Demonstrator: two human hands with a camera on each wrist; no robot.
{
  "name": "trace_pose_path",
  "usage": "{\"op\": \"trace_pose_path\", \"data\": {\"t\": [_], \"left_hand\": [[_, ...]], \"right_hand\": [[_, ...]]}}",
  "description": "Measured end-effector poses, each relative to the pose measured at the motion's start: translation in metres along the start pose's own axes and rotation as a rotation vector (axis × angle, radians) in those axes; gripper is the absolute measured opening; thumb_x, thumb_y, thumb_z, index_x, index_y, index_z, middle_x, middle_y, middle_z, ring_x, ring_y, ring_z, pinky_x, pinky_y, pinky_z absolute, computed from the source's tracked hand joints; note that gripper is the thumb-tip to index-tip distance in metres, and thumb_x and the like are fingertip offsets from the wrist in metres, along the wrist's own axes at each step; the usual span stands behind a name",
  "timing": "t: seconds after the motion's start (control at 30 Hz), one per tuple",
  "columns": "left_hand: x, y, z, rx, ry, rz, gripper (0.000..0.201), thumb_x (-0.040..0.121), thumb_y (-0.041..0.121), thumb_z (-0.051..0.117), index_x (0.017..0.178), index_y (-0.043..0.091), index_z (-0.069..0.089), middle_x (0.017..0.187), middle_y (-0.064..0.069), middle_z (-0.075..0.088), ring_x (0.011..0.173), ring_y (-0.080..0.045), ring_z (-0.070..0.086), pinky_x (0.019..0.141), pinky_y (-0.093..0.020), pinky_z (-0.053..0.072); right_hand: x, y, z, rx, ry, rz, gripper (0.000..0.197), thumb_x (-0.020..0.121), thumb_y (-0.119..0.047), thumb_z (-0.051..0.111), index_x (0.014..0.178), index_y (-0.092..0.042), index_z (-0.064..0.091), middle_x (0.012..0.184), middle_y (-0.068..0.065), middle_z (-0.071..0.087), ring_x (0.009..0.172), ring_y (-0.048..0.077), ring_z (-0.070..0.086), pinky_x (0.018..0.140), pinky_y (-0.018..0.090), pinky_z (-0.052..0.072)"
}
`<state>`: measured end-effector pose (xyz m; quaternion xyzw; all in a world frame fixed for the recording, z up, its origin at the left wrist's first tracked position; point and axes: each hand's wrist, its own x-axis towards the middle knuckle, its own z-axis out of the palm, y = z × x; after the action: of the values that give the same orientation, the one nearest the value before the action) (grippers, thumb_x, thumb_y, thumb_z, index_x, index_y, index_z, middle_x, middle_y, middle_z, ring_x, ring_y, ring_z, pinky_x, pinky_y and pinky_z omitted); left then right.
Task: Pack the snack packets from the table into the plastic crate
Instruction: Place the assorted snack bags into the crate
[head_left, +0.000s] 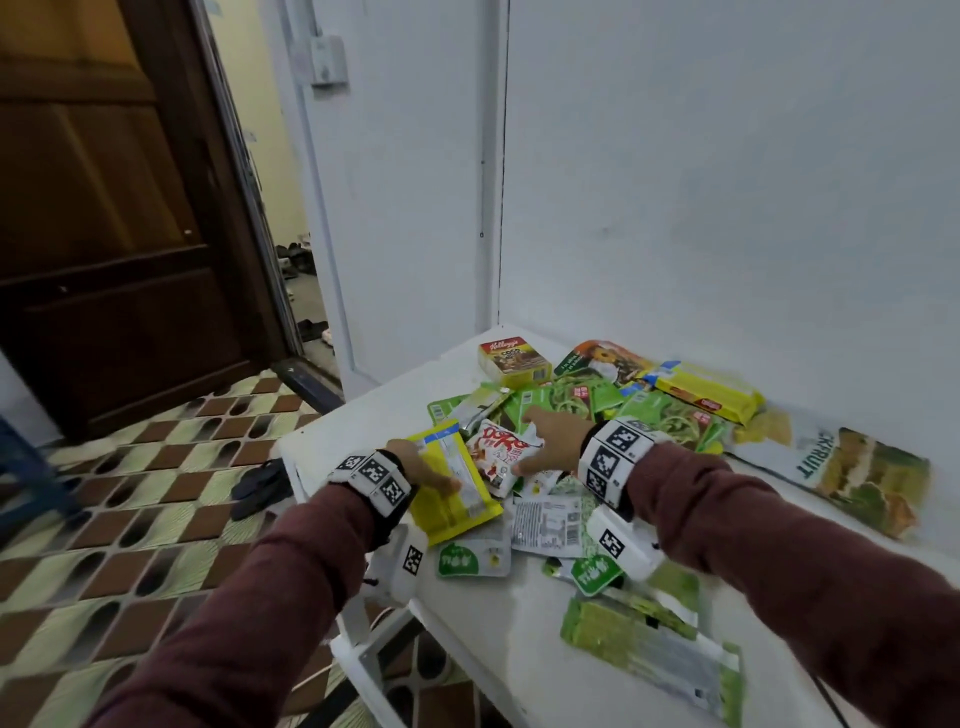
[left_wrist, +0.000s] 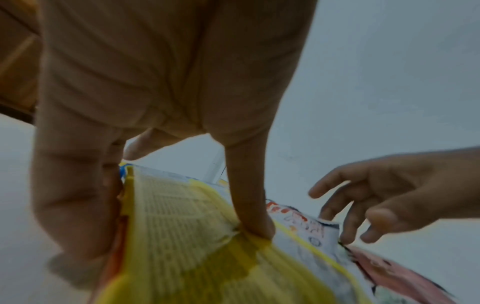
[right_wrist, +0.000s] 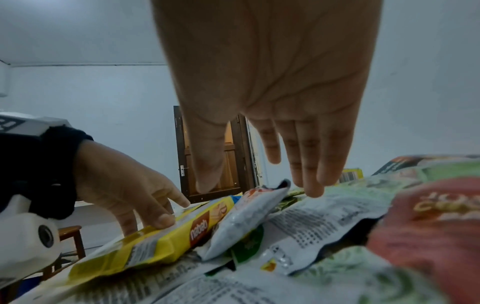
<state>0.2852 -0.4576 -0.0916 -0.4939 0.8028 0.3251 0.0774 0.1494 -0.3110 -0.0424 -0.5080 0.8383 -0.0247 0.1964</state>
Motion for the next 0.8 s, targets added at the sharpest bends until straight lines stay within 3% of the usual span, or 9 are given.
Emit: {"op": "trace_pose_path", "data": {"t": [0.1,0.2,0.3,0.33,0.4,0.5,0.63,0.73,0.8], "left_hand": [[0.007,-0.002,-0.001,-0.111,0.013,-0.022,0.088,0.062,0.034,0.085,0.129,0.000,0.040,0.128,-0.013,0.053,0.117,-0.029,0.054,0.094,-0.041,0.050],[0.013,-0.004,-0.005,-0.141,0.032,-0.005,0.099,0.058,0.032,0.088,0.132,0.002,0.029,0.128,-0.014,0.050,0.118,-0.030,0.052,0.095,-0.041,0.048],[0.017,-0.005,-0.011,-0.162,-0.022,0.075,0.048,0.064,0.028,0.085,0.097,0.011,0.054,0.093,-0.004,0.061,0.082,-0.015,0.060,0.064,-0.026,0.052],[0.015,-0.005,-0.013,-0.185,-0.046,0.114,0.033,0.068,0.026,0.082,0.084,0.014,0.056,0.083,0.000,0.059,0.073,-0.013,0.056,0.056,-0.021,0.046],[0.014,-0.003,-0.020,-0.277,-0.094,0.180,0.022,0.076,0.018,0.076,0.090,0.012,0.061,0.090,-0.001,0.061,0.081,-0.017,0.057,0.062,-0.023,0.047],[0.020,-0.003,-0.032,-0.475,-0.141,0.257,0.042,0.081,0.008,0.068,0.120,0.001,0.056,0.108,-0.009,0.064,0.096,-0.025,0.061,0.083,-0.038,0.051],[0.031,0.002,-0.044,-0.761,-0.280,0.386,0.047,0.081,0.012,0.068,0.124,0.001,0.054,0.077,0.004,0.074,0.069,-0.011,0.071,0.065,-0.026,0.059],[0.034,0.012,-0.048,-0.754,-0.480,0.473,0.088,0.030,0.043,0.093,0.105,0.011,0.062,0.084,0.002,0.075,0.074,-0.012,0.072,0.062,-0.024,0.058],[0.036,0.016,-0.045,-0.673,-0.584,0.498,0.094,0.016,0.047,0.092,0.099,0.014,0.063,0.084,0.002,0.075,0.074,-0.012,0.072,0.062,-0.024,0.057]], "right_hand": [[0.014,-0.005,0.005,-0.011,-0.039,-0.003,0.077,0.088,-0.043,0.057,0.145,-0.006,0.020,0.147,0.013,0.035,0.132,0.028,0.039,0.105,0.035,0.035],[0.027,-0.009,0.005,-0.026,-0.035,0.013,0.062,0.089,-0.035,0.059,0.136,-0.003,0.036,0.137,0.014,0.047,0.123,0.028,0.047,0.100,0.035,0.041],[0.037,-0.007,0.004,0.005,-0.040,0.036,0.018,0.086,-0.022,0.062,0.098,-0.009,0.055,0.081,0.002,0.051,0.078,0.019,0.054,0.062,0.025,0.044],[0.037,-0.006,0.004,0.017,-0.024,0.049,0.017,0.085,-0.018,0.062,0.075,-0.014,0.049,0.066,-0.001,0.039,0.061,0.014,0.044,0.051,0.021,0.035],[0.041,0.000,0.001,0.034,-0.021,0.068,0.039,0.084,-0.016,0.062,0.057,-0.016,0.033,0.058,-0.001,0.031,0.050,0.013,0.032,0.047,0.022,0.025],[0.037,0.011,-0.014,0.066,0.036,0.075,0.024,0.083,-0.013,0.059,0.064,-0.011,0.044,0.064,0.000,0.041,0.058,0.016,0.041,0.052,0.023,0.031],[0.027,0.034,-0.043,0.170,0.210,0.098,0.013,0.087,-0.002,0.048,0.075,-0.004,0.054,0.072,0.002,0.048,0.063,0.016,0.042,0.057,0.024,0.034],[0.020,0.048,-0.056,0.246,0.273,0.167,0.020,0.088,0.001,0.043,0.095,-0.015,0.053,0.073,-0.002,0.039,0.057,0.008,0.033,0.045,0.015,0.031],[0.013,0.052,-0.055,0.308,0.233,0.232,0.010,0.089,-0.004,0.047,0.092,-0.010,0.054,0.067,-0.001,0.041,0.052,0.008,0.034,0.038,0.011,0.030]]}}
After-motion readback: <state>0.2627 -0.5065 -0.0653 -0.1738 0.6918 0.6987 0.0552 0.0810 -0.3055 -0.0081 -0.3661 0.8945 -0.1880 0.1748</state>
